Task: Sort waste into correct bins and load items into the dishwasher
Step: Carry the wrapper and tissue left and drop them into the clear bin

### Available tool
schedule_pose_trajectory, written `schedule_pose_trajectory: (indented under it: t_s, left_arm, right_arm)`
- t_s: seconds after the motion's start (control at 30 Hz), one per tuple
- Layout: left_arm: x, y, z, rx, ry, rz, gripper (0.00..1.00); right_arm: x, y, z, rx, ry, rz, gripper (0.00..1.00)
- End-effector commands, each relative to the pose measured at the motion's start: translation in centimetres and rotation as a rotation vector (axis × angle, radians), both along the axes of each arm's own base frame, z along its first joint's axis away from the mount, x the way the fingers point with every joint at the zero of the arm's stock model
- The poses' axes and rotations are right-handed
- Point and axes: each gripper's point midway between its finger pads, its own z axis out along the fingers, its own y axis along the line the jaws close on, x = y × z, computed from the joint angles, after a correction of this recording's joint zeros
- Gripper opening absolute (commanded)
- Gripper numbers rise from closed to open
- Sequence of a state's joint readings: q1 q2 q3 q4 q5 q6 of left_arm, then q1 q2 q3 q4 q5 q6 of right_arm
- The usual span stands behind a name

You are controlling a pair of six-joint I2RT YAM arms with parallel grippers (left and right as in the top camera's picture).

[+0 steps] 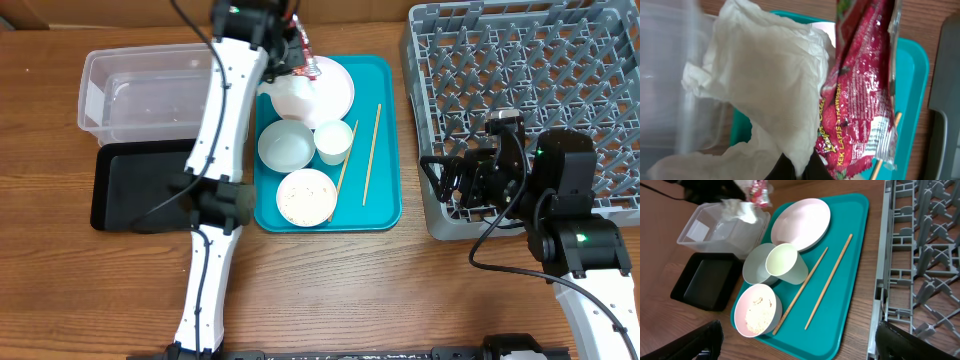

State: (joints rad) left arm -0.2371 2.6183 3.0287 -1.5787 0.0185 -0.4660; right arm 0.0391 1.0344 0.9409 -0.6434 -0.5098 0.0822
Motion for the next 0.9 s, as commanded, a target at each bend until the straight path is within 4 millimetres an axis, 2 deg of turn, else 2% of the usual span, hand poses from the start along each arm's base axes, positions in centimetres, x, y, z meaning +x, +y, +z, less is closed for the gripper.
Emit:
schedule_pose_trajectory:
  t_s: [0.0, 0.23, 0.4, 0.53, 0.63, 0.73, 0.83, 0.87]
  left_arm:
    - [-0.2, 3.7, 4.0, -0.040, -0.067, -0.032, 0.04]
    - [-0.9, 11.1, 3.3, 0.001, -0.021, -0.044, 0.04]
    - [-0.5, 15.7, 3.4, 0.015, -0.039, 0.023, 0.09]
    - [-0.5, 18.4, 3.5, 0.020, -0.045, 0.071, 0.26]
    - [-0.8, 19.6, 3.4, 0.033, -0.043, 0.073, 0.32]
    - [-0.9, 20.5, 3.4, 0.055, -0.038, 0.092, 0.50]
    - [-0.8, 20.9, 3.4, 0.074, -0.042, 0.100, 0.74]
    - [-0.7, 20.9, 3.4, 0.078, -0.045, 0.101, 0.79]
  right_arm:
    - [0.2, 0.1, 1.4, 0.006, -0.035, 0.006, 0.99]
    - [0.2, 0.1, 1.4, 0.006, -0.035, 0.006, 0.98]
    - [0.2, 0.1, 1.4, 0.007, -0.035, 0.006, 0.96]
    - [0.2, 0.1, 1.4, 0.006, -0.036, 0.006, 0.96]
    - [0.2, 0.1, 1.4, 0.007, -0.035, 0.006, 0.95]
    - [0.2, 0.1, 1.4, 0.007, -0.035, 0.006, 0.95]
    - [0.2, 0.1, 1.4, 0.007, -0.036, 0.006, 0.95]
    - [0.2, 0.1, 1.4, 0.007, -0.035, 0.006, 0.95]
